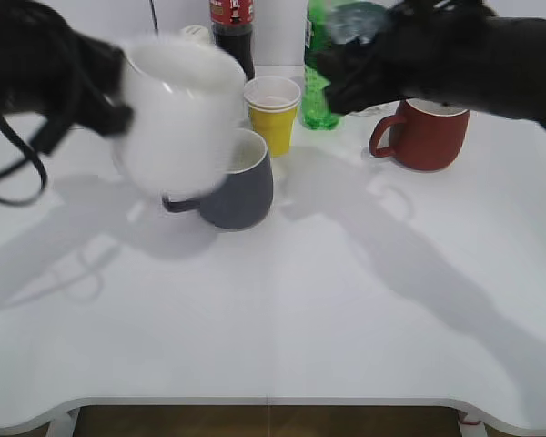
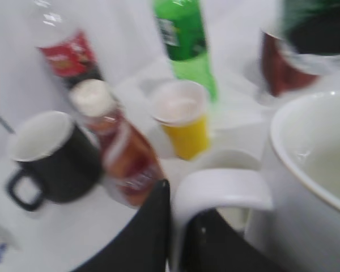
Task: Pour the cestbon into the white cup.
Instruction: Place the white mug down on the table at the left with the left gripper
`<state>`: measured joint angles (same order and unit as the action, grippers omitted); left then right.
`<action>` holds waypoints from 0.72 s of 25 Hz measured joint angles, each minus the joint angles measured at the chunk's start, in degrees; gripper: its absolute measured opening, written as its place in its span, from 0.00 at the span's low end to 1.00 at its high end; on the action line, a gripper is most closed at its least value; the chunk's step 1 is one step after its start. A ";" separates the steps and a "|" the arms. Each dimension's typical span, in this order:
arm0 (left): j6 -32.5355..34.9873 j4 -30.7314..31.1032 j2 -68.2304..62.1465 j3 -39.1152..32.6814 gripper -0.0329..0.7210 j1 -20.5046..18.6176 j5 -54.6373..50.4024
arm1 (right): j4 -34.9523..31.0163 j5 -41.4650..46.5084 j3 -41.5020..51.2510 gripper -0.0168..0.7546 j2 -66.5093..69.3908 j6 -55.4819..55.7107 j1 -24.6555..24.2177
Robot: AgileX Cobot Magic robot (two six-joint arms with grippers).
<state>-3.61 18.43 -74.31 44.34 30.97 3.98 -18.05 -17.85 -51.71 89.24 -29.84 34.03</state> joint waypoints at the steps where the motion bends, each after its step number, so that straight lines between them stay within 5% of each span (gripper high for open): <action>1: 0.00 0.00 0.00 -0.06 0.09 -1.69 2.00 | 2.53 0.57 0.07 0.62 -0.07 3.78 -1.50; 10: -0.05 -6.99 -3.31 -9.12 0.09 -19.30 29.34 | 34.74 -7.13 7.39 0.62 0.05 44.67 -11.28; 18: -0.01 -8.07 -20.56 -10.89 0.09 -22.90 47.56 | 36.10 -9.96 11.29 0.62 3.65 47.20 -11.28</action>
<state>-3.62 10.36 -94.87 33.45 8.07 51.54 18.05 -27.81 -40.43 92.88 17.36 22.75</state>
